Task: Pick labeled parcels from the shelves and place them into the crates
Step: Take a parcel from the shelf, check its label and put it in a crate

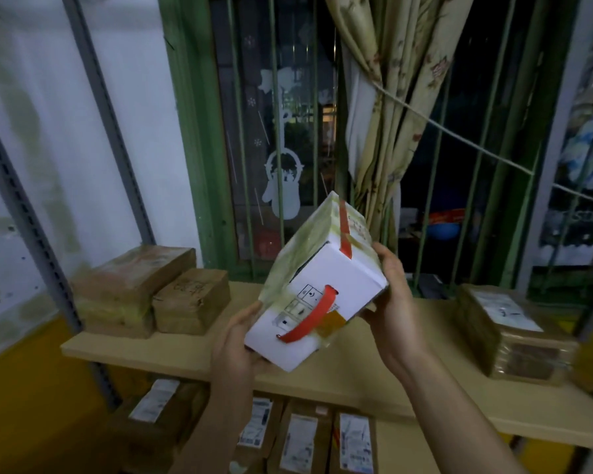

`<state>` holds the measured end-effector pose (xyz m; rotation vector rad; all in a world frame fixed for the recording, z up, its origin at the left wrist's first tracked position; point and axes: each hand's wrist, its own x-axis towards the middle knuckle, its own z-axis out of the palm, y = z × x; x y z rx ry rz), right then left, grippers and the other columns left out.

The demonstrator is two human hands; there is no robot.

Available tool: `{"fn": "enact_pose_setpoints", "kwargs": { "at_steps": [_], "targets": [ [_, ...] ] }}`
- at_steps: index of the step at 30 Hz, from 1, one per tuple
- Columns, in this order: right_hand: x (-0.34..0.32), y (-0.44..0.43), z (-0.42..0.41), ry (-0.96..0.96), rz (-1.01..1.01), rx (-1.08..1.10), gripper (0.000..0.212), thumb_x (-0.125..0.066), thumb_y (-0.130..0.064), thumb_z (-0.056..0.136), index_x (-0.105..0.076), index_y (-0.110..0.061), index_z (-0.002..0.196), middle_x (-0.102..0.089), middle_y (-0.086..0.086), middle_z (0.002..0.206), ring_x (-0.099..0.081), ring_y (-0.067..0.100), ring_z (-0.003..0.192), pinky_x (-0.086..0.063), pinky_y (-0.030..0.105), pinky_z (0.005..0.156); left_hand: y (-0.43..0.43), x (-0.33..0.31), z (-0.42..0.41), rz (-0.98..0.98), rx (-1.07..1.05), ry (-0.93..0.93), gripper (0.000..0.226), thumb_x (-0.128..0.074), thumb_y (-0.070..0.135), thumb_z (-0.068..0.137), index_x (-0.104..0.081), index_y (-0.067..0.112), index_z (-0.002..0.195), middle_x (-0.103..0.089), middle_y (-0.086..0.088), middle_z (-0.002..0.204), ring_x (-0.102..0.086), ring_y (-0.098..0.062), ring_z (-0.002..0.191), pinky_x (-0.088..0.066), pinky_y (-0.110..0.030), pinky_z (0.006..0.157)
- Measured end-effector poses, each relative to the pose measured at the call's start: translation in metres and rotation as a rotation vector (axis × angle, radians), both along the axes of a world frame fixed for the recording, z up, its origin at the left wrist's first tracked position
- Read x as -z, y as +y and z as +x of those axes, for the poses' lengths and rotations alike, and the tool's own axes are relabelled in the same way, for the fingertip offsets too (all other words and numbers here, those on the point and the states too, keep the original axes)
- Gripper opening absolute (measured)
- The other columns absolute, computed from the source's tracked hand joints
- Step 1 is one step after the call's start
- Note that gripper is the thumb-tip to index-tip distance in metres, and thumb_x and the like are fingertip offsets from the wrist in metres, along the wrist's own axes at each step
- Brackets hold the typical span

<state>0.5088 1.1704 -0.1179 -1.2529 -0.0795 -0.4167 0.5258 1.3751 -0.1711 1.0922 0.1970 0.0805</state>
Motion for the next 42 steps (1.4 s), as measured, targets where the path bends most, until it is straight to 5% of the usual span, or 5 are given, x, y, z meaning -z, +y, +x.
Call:
{"fn": "enact_pose_setpoints", "kwargs": {
  "at_steps": [11,18,23,28,42],
  "targets": [
    [0.000,0.015,-0.009,-0.046,-0.296,-0.103,0.035,-0.044,-0.050,0.102,-0.051,-0.054,0.136,-0.054,-0.024,0.135,-0.059,-0.014,0.108,-0.051,0.008,0.075,-0.027,-0.061,-0.027,-0.162,0.452,-0.076,0.077,-0.039,0.068,0.072,-0.070,0.011,0.114,-0.072,-0.017,0.116,-0.066,-0.033,0.105,-0.047,-0.053,0.101],
    [0.016,0.016,-0.004,-0.129,-0.478,-0.134,0.037,-0.053,-0.013,0.104,-0.057,-0.030,0.137,-0.061,-0.015,0.135,-0.059,0.000,0.121,-0.053,0.022,0.091,-0.019,-0.058,-0.022,-0.274,0.384,-0.103,0.048,-0.055,0.047,0.089,-0.072,0.013,0.118,-0.078,-0.005,0.089,-0.073,-0.018,0.077,-0.057,-0.035,0.081],
    [0.034,0.000,0.013,0.018,-0.547,0.296,0.041,-0.064,-0.025,0.095,-0.054,-0.037,0.133,-0.058,-0.013,0.132,-0.059,0.015,0.122,-0.053,0.038,0.094,-0.006,-0.035,-0.014,-0.363,0.230,-0.131,0.091,-0.086,0.056,0.061,-0.060,0.015,0.137,-0.061,-0.023,0.136,-0.061,-0.042,0.120,-0.042,-0.063,0.109],
    [0.055,-0.010,0.006,0.467,0.134,-0.099,0.058,-0.067,-0.043,0.091,-0.054,-0.016,0.141,-0.067,0.014,0.131,-0.067,0.037,0.113,-0.051,0.053,0.101,0.005,-0.026,-0.003,-0.503,0.239,-0.100,0.053,-0.032,0.049,0.104,-0.065,0.016,0.130,-0.067,-0.022,0.128,-0.059,-0.044,0.123,-0.041,-0.062,0.109],
    [0.079,-0.022,0.008,0.300,0.036,-0.037,0.076,-0.088,-0.043,0.073,-0.052,-0.031,0.140,-0.071,-0.002,0.127,-0.070,0.026,0.113,-0.052,0.053,0.102,0.036,0.012,0.020,0.505,0.280,-0.344,0.027,-0.057,0.032,0.103,-0.053,0.043,0.127,-0.069,0.012,0.121,-0.069,-0.005,0.108,-0.057,-0.024,0.080]
  ]
}}
